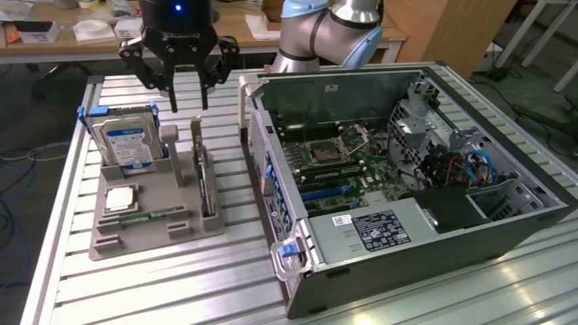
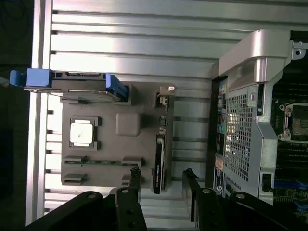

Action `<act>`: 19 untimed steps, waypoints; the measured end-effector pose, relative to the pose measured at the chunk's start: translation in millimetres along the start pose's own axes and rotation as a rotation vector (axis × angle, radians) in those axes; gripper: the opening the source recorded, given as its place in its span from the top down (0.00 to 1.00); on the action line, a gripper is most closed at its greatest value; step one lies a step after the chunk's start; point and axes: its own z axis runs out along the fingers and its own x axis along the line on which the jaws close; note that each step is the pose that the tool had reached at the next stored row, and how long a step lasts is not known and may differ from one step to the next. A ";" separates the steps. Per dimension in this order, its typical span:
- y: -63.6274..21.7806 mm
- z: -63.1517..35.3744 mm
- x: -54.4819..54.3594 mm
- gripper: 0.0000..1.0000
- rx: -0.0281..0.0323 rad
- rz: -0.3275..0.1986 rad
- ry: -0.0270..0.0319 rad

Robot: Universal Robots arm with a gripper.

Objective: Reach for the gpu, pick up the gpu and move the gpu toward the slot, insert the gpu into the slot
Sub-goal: 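Pick up the gpu and move the gpu toward the slot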

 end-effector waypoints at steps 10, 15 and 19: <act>-3.0 14.0 -0.3 0.53 0.0039 -0.039 0.0023; -5.0 22.5 -0.4 0.53 0.0046 -0.053 0.0031; -7.0 29.8 -0.4 0.53 0.0047 -0.058 0.0034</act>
